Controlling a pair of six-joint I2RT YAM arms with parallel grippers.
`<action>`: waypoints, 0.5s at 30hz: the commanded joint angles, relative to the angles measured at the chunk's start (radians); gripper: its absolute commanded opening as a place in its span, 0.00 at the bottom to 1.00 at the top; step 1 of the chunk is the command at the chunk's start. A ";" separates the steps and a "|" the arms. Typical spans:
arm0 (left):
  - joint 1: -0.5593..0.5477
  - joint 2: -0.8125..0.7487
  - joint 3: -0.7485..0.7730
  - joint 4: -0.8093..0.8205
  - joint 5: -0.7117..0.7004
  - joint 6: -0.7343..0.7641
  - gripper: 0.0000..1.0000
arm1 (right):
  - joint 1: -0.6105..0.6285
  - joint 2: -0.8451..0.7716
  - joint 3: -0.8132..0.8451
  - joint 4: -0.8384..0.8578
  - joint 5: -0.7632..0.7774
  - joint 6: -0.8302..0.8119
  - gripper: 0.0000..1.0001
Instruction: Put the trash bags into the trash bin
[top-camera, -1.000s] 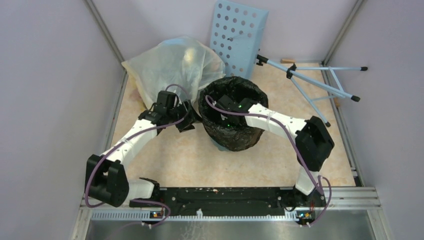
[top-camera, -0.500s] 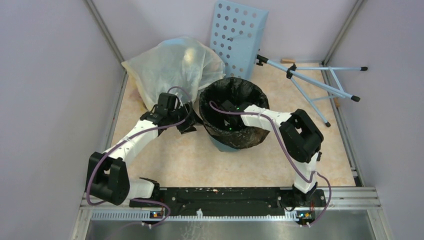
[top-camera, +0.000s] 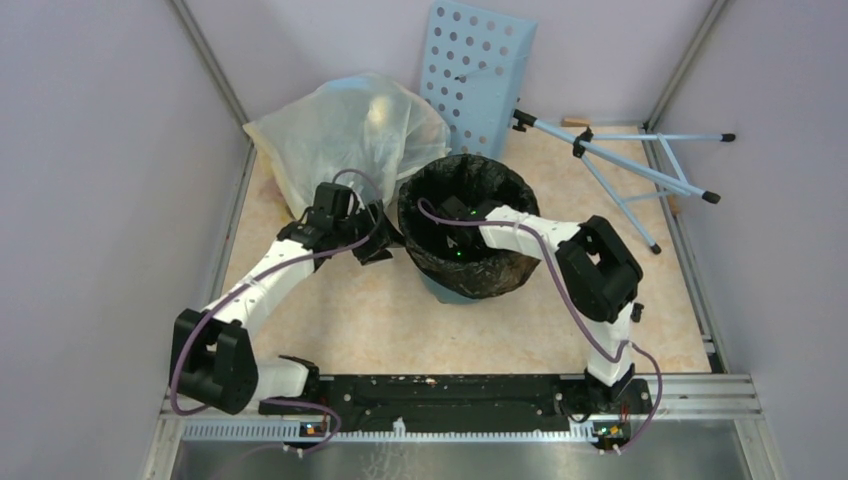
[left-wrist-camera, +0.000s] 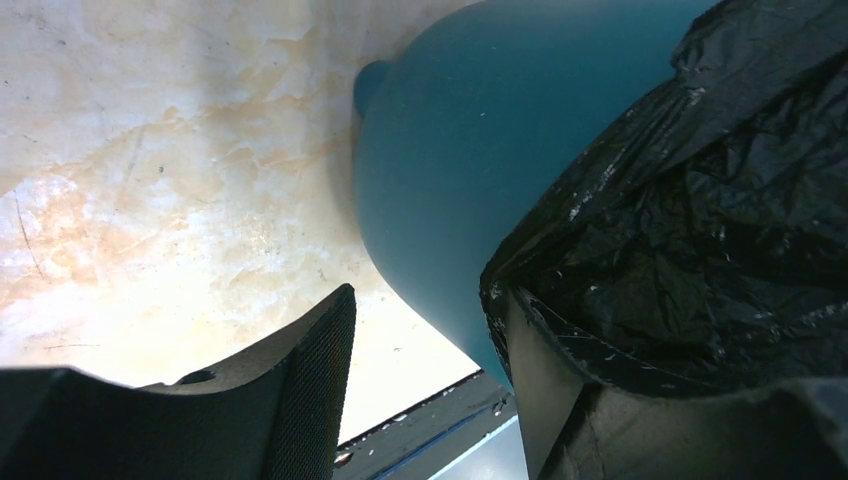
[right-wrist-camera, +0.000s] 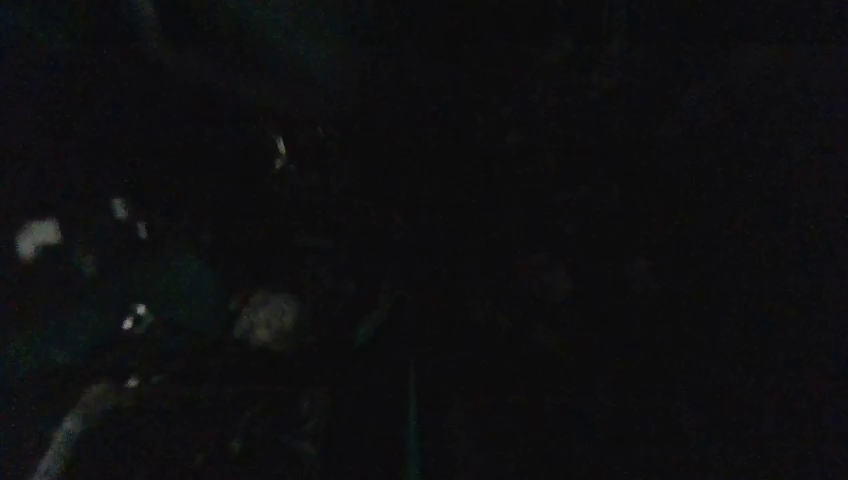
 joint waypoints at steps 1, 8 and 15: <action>0.002 -0.070 0.041 0.000 -0.031 0.009 0.62 | 0.000 -0.146 0.021 0.039 0.039 -0.009 0.00; 0.003 -0.092 0.047 -0.044 -0.053 0.008 0.64 | 0.002 -0.276 -0.009 0.044 0.080 -0.034 0.00; 0.003 -0.167 0.029 -0.087 -0.084 -0.002 0.64 | -0.001 -0.355 0.045 0.013 0.158 -0.055 0.00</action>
